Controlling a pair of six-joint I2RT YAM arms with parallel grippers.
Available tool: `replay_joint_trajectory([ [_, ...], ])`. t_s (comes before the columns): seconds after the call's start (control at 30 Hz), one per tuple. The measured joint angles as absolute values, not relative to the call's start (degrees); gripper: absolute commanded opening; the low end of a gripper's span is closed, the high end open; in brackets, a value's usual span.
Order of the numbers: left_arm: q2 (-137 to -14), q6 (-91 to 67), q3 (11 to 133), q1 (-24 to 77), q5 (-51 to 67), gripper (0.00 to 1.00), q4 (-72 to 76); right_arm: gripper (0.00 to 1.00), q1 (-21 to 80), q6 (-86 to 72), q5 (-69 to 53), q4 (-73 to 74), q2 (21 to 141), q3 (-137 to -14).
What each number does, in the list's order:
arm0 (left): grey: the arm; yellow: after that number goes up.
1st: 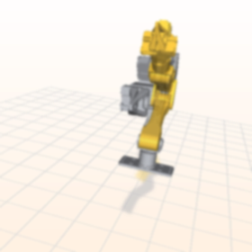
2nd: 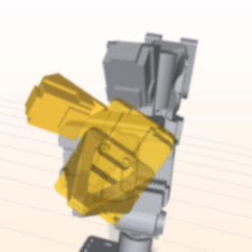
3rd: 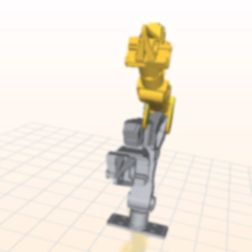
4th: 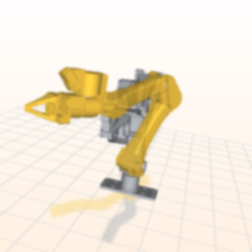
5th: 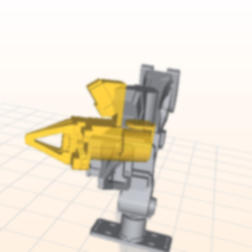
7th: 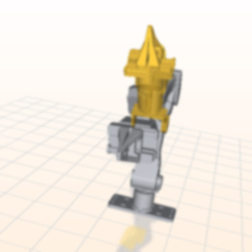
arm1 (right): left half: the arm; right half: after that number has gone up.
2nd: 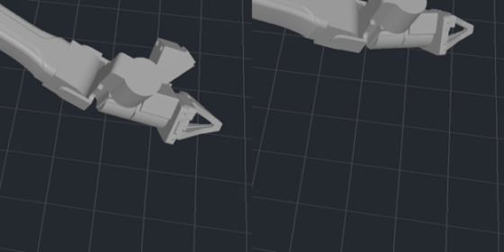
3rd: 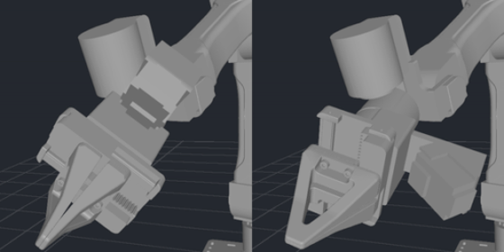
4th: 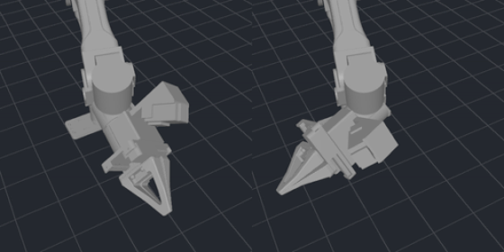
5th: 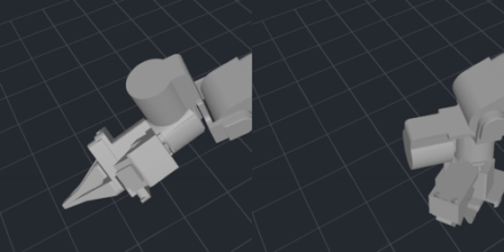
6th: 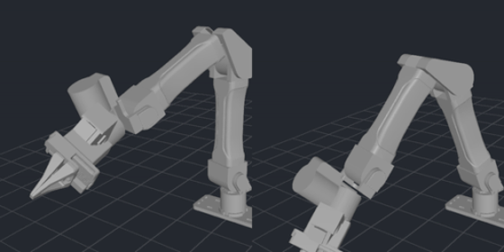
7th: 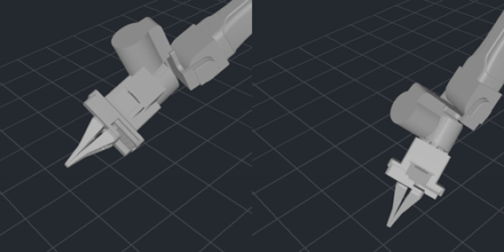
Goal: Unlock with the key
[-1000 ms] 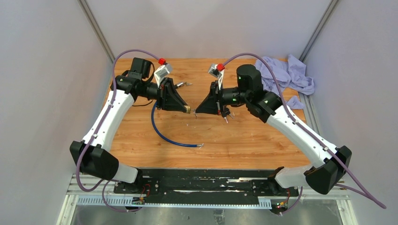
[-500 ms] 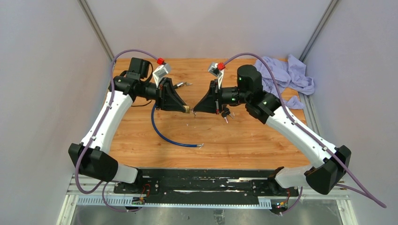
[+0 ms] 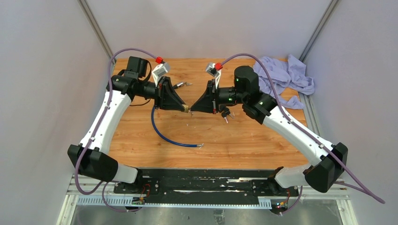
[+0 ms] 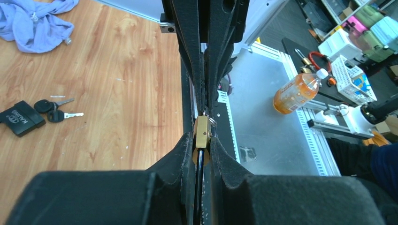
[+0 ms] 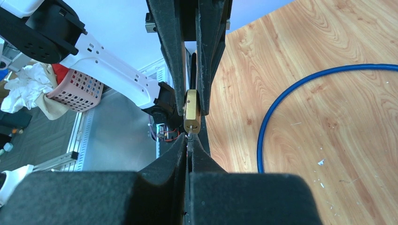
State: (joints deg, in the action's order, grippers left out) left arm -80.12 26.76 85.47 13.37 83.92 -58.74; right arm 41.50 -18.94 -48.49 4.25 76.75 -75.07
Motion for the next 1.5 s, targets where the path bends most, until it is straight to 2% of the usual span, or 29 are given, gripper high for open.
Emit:
replay_joint_trajectory([
  [0.2,-79.6,29.7,87.2,13.2,79.2,0.00,-60.2,0.01,41.5,-24.5,-47.8,0.7,77.9,-73.5],
  [0.5,-75.3,37.2,89.1,13.3,71.0,0.00,-61.4,0.01,40.8,-43.0,-50.1,-15.4,81.4,-68.4],
  [0.53,-75.0,37.5,89.1,13.4,70.8,0.00,-61.5,0.03,40.8,-44.5,-50.4,-16.9,81.4,-67.8],
  [0.57,-74.8,37.6,89.1,13.4,70.8,0.00,-61.5,0.10,40.7,-45.9,-50.7,-18.3,81.4,-67.2],
  [0.67,-74.5,37.3,89.0,13.6,71.2,0.00,-61.4,0.37,40.3,-47.8,-51.4,-20.4,80.9,-66.1],
  [0.7,-74.6,36.8,88.9,13.7,71.7,0.00,-60.9,0.43,40.2,-47.9,-51.5,-20.5,80.3,-65.6],
  [0.87,-76.1,32.9,88.2,14.1,75.4,0.00,-59.2,0.56,40.3,-43.8,-52.0,-18.0,75.5,-65.2],
  [1.03,-77.4,29.5,88.2,14.3,77.6,0.00,-58.6,0.60,40.3,-41.1,-52.4,-17.6,72.7,-65.2],
  [1.43,-77.3,25.5,88.2,14.3,76.7,0.00,-57.7,0.57,42.5,-31.8,-48.3,-10.4,72.7,-67.0],
  [1.5,-77.2,25.0,88.2,14.3,76.4,0.00,-57.6,0.52,43.1,-30.8,-47.5,-10.2,72.8,-67.0],
])
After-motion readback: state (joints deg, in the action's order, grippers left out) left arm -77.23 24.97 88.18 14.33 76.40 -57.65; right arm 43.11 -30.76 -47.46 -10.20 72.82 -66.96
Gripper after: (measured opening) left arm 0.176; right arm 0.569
